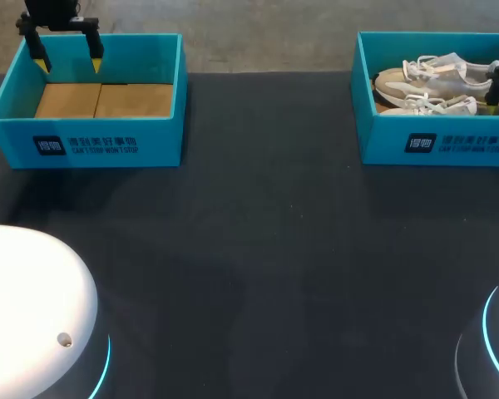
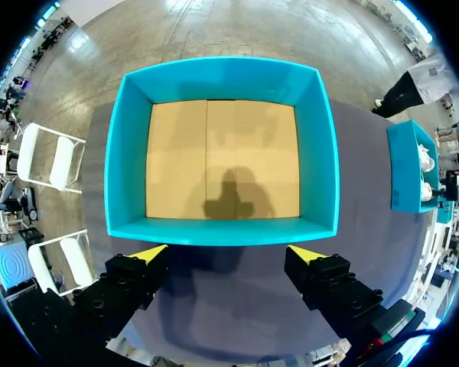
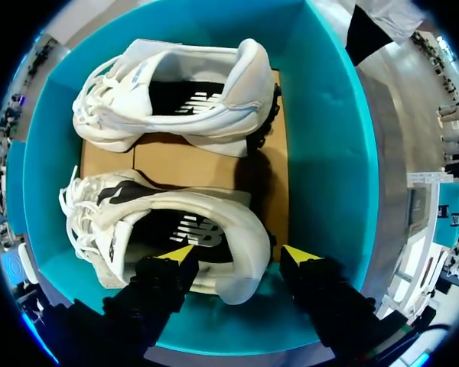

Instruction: Take the shoe out of the shoebox, open the shoe tongue, remove and reinsert the insole, then place the shoe into the shoebox

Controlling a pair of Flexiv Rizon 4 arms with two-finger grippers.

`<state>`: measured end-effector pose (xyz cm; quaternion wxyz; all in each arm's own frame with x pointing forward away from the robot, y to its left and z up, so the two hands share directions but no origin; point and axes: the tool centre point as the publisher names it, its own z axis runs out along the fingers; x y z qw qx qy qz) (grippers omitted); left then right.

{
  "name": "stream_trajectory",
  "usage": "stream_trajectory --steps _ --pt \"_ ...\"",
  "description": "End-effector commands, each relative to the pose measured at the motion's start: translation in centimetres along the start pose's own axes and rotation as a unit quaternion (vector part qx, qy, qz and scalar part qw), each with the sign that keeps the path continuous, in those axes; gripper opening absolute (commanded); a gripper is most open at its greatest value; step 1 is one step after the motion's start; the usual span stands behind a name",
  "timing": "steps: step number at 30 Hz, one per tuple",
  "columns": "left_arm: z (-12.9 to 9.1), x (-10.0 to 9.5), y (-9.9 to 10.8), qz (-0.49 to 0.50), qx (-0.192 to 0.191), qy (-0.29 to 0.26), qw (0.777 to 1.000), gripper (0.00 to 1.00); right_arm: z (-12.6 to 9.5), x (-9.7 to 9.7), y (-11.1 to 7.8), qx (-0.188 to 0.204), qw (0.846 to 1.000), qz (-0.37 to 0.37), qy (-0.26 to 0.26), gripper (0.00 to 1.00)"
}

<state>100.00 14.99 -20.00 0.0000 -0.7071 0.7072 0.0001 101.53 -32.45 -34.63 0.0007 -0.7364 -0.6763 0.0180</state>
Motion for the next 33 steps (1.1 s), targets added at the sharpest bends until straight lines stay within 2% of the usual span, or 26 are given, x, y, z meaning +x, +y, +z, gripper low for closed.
stream_trajectory --steps 1,5,7,14,18,21,26,27,28,30,32,33 --pt "0.0 0.0 0.0 0.0 0.0 0.0 1.0 1.0 0.7 -0.1 0.4 0.002 1.0 -0.001 0.004 0.65" --pt "0.0 0.0 0.0 0.0 0.0 0.0 1.0 1.0 1.1 -0.2 0.6 0.004 1.0 -0.002 0.005 0.55" --pt "0.0 0.0 0.0 0.0 0.0 0.0 1.0 1.0 1.3 -0.2 0.6 0.005 1.0 -0.003 0.005 0.56" --pt "0.0 0.0 0.0 0.0 0.0 0.0 1.0 1.0 2.1 -0.5 0.4 0.012 1.0 0.002 0.006 0.51" --pt "0.0 0.0 0.0 0.0 0.0 0.0 1.0 1.0 2.5 -0.2 0.3 0.016 1.0 0.003 0.001 0.33" --pt "0.0 0.0 0.0 0.0 0.0 0.0 1.0 1.0 3.0 -0.2 0.2 0.019 1.0 0.004 0.001 0.31" --pt "0.0 0.0 0.0 0.0 0.0 0.0 1.0 1.0 3.4 -0.1 0.0 0.022 1.0 0.005 0.0 0.5" --pt "0.0 0.0 0.0 0.0 0.0 0.0 1.0 1.0 3.4 -0.1 0.0 0.022 1.0 0.005 0.0 0.5" --pt "0.0 0.0 0.0 0.0 0.0 0.0 1.0 1.0 3.6 0.0 0.0 0.023 1.0 0.005 -0.001 0.87" --pt "0.0 0.0 0.0 0.0 0.0 0.0 1.0 1.0 3.6 0.0 0.1 0.023 1.0 0.006 -0.002 0.89" --pt "0.0 0.0 0.0 0.0 0.0 0.0 1.0 1.0 3.8 0.1 0.1 0.024 1.0 0.006 -0.002 0.7" --pt "0.0 0.0 0.0 0.0 0.0 0.0 1.0 1.0 4.0 0.1 0.2 0.025 1.0 0.007 -0.002 0.67"
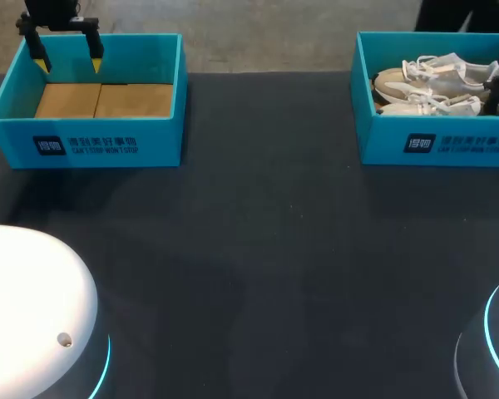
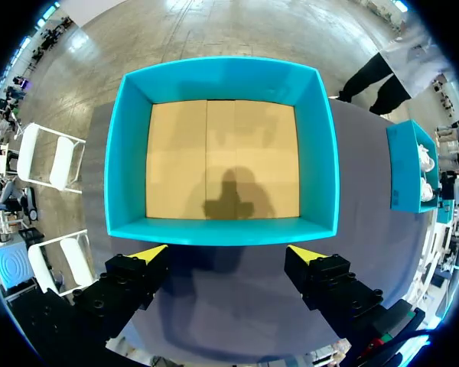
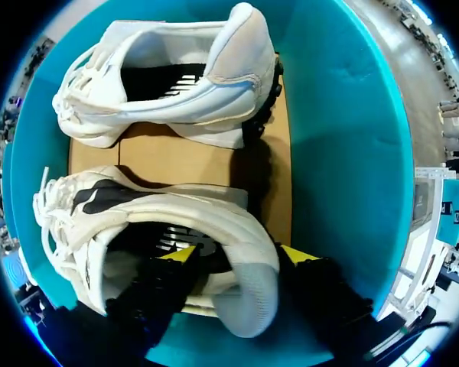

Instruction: Take the shoe out of the shoebox, open the shoe tongue, remove and reinsert the insole, then place the shoe into the shoebox

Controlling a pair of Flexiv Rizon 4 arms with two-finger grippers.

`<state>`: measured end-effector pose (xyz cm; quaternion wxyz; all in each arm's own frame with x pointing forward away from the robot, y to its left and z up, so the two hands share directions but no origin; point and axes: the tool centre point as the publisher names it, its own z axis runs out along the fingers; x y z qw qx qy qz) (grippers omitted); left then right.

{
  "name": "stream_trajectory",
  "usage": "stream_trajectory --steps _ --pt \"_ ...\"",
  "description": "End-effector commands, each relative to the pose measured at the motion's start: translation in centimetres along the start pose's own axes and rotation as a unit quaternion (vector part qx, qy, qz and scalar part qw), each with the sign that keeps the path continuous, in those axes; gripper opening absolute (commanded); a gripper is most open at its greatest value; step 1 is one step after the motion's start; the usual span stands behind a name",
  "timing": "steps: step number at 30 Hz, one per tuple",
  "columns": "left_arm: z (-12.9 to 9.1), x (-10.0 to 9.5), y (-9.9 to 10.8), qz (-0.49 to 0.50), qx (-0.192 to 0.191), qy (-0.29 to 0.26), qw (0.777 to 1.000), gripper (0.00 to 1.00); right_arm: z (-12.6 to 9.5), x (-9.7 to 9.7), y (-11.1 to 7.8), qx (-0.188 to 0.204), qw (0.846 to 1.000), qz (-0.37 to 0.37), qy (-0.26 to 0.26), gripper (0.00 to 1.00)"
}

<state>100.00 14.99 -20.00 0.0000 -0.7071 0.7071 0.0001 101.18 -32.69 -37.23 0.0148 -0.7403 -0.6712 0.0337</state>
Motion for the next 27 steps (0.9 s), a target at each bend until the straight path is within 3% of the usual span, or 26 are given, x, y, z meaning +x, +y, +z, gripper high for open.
stream_trajectory --steps 1,3,4,6,7,13,17,23,27 --pt "0.0 0.0 0.0 0.0 0.0 0.0 1.0 1.0 1.5 0.3 0.5 0.004 1.0 0.001 0.001 0.65" --pt "0.0 0.0 0.0 0.0 0.0 0.0 1.0 1.0 1.6 0.3 0.6 0.005 1.0 0.002 0.001 0.64" --pt "0.0 0.0 0.0 0.0 0.0 0.0 1.0 1.0 1.8 0.3 0.5 0.007 1.0 0.003 0.001 0.49" --pt "0.0 0.0 0.0 0.0 0.0 0.0 1.0 1.0 1.9 0.3 0.5 0.008 1.0 0.004 0.002 0.48" --pt "0.0 0.0 0.0 0.0 0.0 0.0 1.0 1.0 1.8 0.4 0.4 0.007 1.0 0.005 0.002 0.43" --pt "0.0 0.0 0.0 0.0 0.0 0.0 1.0 1.0 0.9 0.3 -0.1 -0.005 1.0 0.01 0.0 0.51" --pt "0.0 0.0 0.0 0.0 0.0 0.0 1.0 1.0 0.6 0.1 -0.3 -0.01 1.0 0.011 -0.001 0.85" --pt "0.0 0.0 0.0 0.0 0.0 0.0 1.0 1.0 0.7 -0.2 -0.3 -0.01 1.0 0.013 -0.006 0.93" --pt "0.0 0.0 0.0 0.0 0.0 0.0 1.0 1.0 0.1 -0.2 -0.4 -0.015 1.0 0.012 -0.011 0.9"
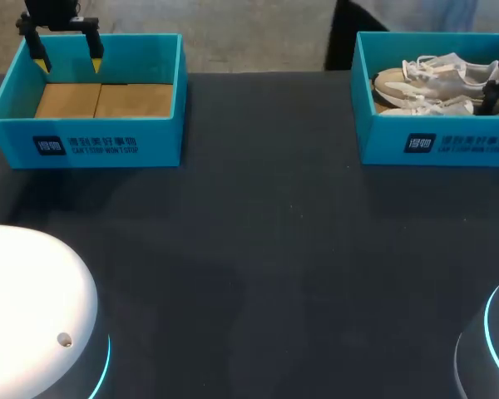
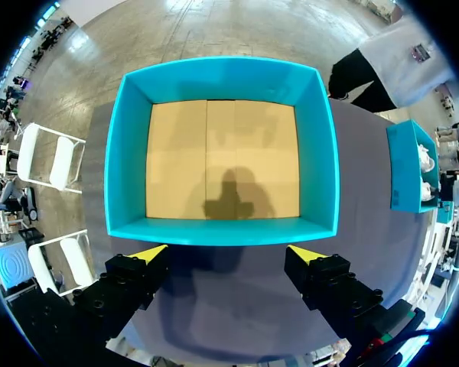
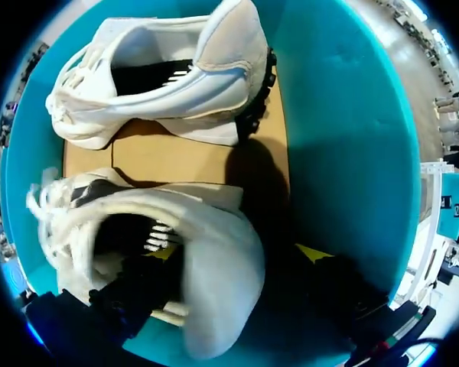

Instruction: Take the shoe out of the shoebox, open the shoe tongue, remove and reinsert the insole, then place the shoe into the shoebox

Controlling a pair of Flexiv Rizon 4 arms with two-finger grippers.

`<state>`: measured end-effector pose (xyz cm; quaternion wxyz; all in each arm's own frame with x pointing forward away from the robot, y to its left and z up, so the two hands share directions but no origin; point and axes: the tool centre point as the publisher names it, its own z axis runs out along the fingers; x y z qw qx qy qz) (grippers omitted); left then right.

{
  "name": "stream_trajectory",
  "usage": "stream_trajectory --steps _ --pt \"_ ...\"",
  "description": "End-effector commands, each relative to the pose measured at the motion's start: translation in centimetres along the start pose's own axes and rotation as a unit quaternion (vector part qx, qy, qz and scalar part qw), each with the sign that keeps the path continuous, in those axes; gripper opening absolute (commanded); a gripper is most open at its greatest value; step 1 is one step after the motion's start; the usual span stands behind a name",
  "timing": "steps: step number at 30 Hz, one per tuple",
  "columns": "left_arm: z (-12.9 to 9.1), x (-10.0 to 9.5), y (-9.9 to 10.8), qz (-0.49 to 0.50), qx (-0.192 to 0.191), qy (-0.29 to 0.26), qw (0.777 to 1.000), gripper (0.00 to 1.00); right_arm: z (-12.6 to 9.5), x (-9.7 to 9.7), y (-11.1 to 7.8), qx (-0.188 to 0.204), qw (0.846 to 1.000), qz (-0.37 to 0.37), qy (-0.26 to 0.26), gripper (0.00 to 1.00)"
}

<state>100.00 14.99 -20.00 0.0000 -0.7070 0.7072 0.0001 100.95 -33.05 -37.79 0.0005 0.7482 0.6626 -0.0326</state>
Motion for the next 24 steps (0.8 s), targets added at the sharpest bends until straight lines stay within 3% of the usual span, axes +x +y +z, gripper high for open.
stream_trajectory --steps 1,9,22,23,24 --pt "0.0 0.0 0.0 0.0 0.0 0.0 1.0 1.0 -0.7 0.1 -0.2 -0.005 1.0 0.0 -0.001 0.89" --pt "0.0 0.0 0.0 0.0 0.0 0.0 1.0 1.0 0.1 0.1 -0.2 0.002 1.0 -0.002 0.001 0.89" --pt "0.0 0.0 0.0 0.0 0.0 0.0 1.0 1.0 1.1 0.5 0.2 0.012 1.0 -0.005 0.009 0.8" --pt "0.0 0.0 0.0 0.0 0.0 0.0 1.0 1.0 1.2 0.6 0.2 0.012 1.0 -0.005 0.01 0.51" --pt "0.0 0.0 0.0 0.0 0.0 0.0 1.0 1.0 1.3 0.6 0.2 0.012 1.0 -0.005 0.01 0.49"
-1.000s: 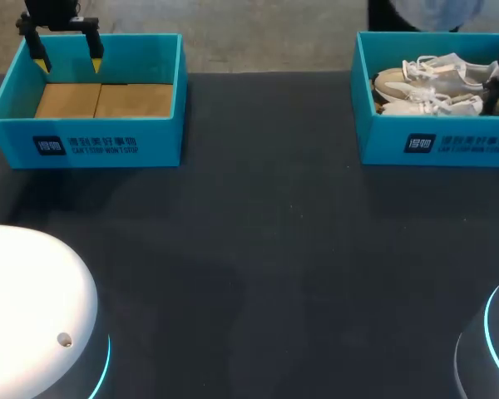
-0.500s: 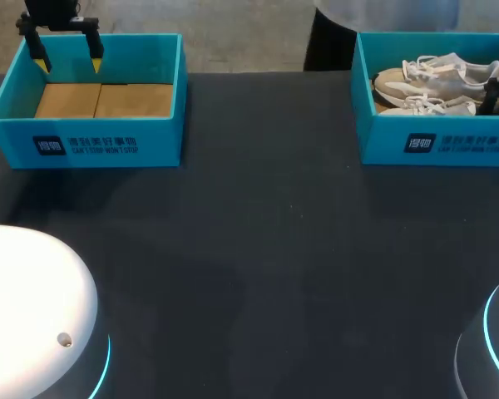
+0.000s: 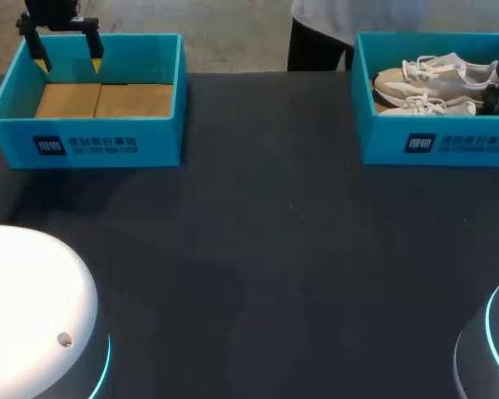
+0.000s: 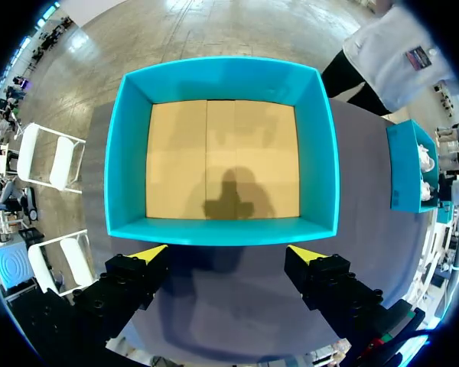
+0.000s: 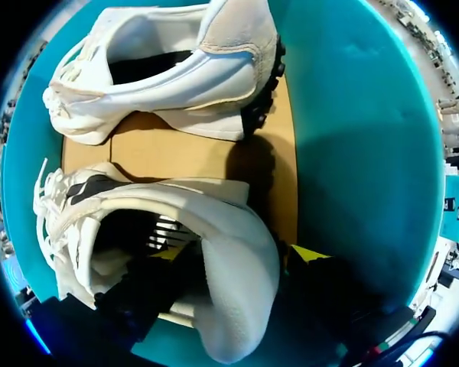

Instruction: Take the shoe out of the shoebox, open the shoe tongue, remove and reinsert the insole, then place the shoe into the shoebox

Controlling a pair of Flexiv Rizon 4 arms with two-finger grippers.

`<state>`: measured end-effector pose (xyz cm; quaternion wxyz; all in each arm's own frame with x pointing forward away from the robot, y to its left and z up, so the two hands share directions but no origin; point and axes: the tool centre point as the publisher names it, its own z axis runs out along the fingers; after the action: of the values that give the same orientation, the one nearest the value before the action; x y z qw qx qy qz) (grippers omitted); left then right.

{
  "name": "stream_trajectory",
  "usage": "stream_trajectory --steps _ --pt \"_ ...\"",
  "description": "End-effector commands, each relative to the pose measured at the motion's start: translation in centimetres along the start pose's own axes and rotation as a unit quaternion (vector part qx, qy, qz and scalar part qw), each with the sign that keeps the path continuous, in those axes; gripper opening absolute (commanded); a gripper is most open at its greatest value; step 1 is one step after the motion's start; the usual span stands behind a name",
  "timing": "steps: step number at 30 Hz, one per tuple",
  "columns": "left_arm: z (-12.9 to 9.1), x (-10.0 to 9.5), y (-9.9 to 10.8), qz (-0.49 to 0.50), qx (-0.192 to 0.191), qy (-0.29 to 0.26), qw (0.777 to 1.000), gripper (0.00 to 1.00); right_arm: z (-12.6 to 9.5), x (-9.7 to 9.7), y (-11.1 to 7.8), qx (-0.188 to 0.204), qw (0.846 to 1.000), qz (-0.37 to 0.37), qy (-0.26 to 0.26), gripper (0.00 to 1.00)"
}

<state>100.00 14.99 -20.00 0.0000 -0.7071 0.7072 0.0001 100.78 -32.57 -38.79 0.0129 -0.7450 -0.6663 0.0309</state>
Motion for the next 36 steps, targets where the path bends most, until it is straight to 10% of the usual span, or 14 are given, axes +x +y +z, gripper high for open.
stream_trajectory --steps 1,4,6,36 --pt "0.0 0.0 0.0 0.0 0.0 0.0 1.0 1.0 0.3 0.2 0.3 0.004 1.0 0.001 0.0 0.48" --pt "0.0 0.0 0.0 0.0 0.0 0.0 1.0 1.0 0.4 0.4 0.1 0.006 1.0 0.002 0.001 0.34" --pt "0.0 0.0 0.0 0.0 0.0 0.0 1.0 1.0 0.4 0.4 0.0 0.007 1.0 0.003 -0.001 0.0" --pt "0.0 0.0 0.0 0.0 0.0 0.0 1.0 1.0 -5.1 1.2 -0.1 -0.044 0.998 0.03 -0.029 0.0"
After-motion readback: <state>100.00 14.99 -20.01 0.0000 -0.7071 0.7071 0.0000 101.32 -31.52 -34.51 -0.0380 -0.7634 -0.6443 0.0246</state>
